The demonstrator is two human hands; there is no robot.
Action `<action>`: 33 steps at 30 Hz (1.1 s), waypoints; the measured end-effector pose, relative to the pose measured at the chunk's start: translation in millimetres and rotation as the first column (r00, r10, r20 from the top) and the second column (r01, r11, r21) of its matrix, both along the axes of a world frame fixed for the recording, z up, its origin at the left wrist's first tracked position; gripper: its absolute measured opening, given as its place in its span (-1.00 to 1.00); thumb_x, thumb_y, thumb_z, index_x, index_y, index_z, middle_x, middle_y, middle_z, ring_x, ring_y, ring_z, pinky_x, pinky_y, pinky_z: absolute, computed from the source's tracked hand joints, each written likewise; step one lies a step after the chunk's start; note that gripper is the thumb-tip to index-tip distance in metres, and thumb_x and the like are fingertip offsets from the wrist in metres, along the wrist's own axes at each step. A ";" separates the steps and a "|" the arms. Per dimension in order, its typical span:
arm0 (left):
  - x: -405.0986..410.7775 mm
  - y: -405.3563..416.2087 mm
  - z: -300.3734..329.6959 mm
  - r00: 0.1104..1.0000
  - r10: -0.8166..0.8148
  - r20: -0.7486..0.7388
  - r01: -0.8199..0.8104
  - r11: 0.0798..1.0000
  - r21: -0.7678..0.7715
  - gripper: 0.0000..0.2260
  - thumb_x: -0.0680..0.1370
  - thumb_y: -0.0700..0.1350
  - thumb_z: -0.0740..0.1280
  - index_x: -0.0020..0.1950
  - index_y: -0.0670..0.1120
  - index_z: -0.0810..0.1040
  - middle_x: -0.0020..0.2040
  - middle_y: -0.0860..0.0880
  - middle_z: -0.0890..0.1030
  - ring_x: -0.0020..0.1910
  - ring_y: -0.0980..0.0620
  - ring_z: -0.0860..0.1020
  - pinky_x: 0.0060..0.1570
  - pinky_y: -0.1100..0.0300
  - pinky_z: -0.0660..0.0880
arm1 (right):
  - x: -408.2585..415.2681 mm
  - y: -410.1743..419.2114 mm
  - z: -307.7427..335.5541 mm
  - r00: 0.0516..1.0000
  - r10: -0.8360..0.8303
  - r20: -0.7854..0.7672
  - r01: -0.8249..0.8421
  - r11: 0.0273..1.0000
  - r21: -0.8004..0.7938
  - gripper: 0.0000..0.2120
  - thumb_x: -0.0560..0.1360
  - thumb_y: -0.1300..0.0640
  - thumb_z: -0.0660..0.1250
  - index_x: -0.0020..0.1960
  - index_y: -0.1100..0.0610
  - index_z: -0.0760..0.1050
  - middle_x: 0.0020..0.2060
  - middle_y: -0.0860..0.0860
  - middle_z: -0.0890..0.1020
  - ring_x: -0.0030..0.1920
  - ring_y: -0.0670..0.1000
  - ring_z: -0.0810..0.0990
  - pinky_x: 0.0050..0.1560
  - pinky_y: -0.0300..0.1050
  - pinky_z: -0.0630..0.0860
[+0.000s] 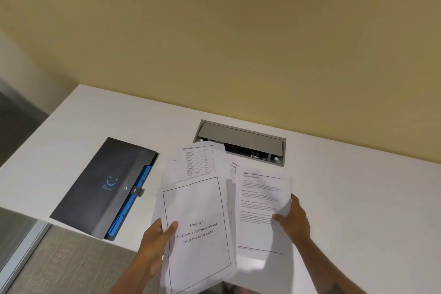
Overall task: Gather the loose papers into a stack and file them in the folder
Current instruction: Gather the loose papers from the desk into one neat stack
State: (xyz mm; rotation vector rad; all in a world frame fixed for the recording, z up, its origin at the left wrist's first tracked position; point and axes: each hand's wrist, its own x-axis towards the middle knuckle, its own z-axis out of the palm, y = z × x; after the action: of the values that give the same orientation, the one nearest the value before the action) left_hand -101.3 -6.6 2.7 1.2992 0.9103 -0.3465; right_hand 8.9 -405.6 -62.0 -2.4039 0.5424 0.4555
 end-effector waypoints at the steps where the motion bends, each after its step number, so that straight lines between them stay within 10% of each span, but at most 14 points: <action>1: 0.4 0.2 2.1 1.000 -0.003 0.001 0.003 1.000 -0.011 -0.73 0.61 -0.16 0.42 0.31 -0.04 0.61 0.12 -0.06 0.77 0.14 -0.15 0.72 0.21 -0.18 0.61 | -5.2 -3.1 1.9 0.998 -0.057 0.010 0.057 0.998 0.039 -0.26 0.34 0.15 0.64 0.45 0.08 0.43 0.15 0.04 0.71 0.12 0.20 0.69 -0.01 0.00 0.57; 5: 5.1 3.4 10.9 0.999 -0.015 0.038 0.018 0.997 -0.080 -0.66 0.60 -0.14 0.43 0.38 -0.05 0.58 0.19 -0.09 0.75 0.19 -0.17 0.70 0.25 -0.21 0.59 | -23.3 -21.1 15.4 0.976 -0.193 0.102 0.179 0.975 0.128 -0.81 0.48 0.20 0.55 0.08 0.16 0.67 -0.06 0.10 0.73 -0.06 0.17 0.69 -0.13 -0.03 0.50; 17: 21.1 19.0 48.0 0.984 0.032 0.174 0.048 0.899 -0.436 -0.55 0.56 -0.16 0.37 0.46 -0.14 0.51 0.36 -0.29 0.61 0.27 -0.24 0.64 0.22 -0.21 0.61 | -24.8 -17.8 102.0 0.925 -0.279 0.257 0.158 0.899 0.409 -0.87 0.63 0.12 0.41 0.15 0.04 0.68 -0.04 -0.09 0.75 -0.02 -0.06 0.72 -0.14 -0.18 0.55; 33: 5.9 6.3 51.0 0.986 -0.159 -0.040 0.155 0.985 -0.078 -0.89 0.62 -0.13 0.41 0.01 -0.17 0.58 0.06 -0.08 0.74 0.10 0.03 0.64 0.05 0.12 0.49 | -63.2 116.6 98.6 0.985 0.159 -0.072 -0.064 0.711 0.700 -0.79 0.65 0.09 0.40 0.27 0.02 0.69 0.18 -0.08 0.77 0.24 -0.05 0.72 0.41 0.10 0.56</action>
State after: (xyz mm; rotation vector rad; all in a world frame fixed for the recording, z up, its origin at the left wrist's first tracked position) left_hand -95.4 -0.3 53.7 1.3011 0.8277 -0.5315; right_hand -54.4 -289.1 36.6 -1.6762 0.2070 0.7239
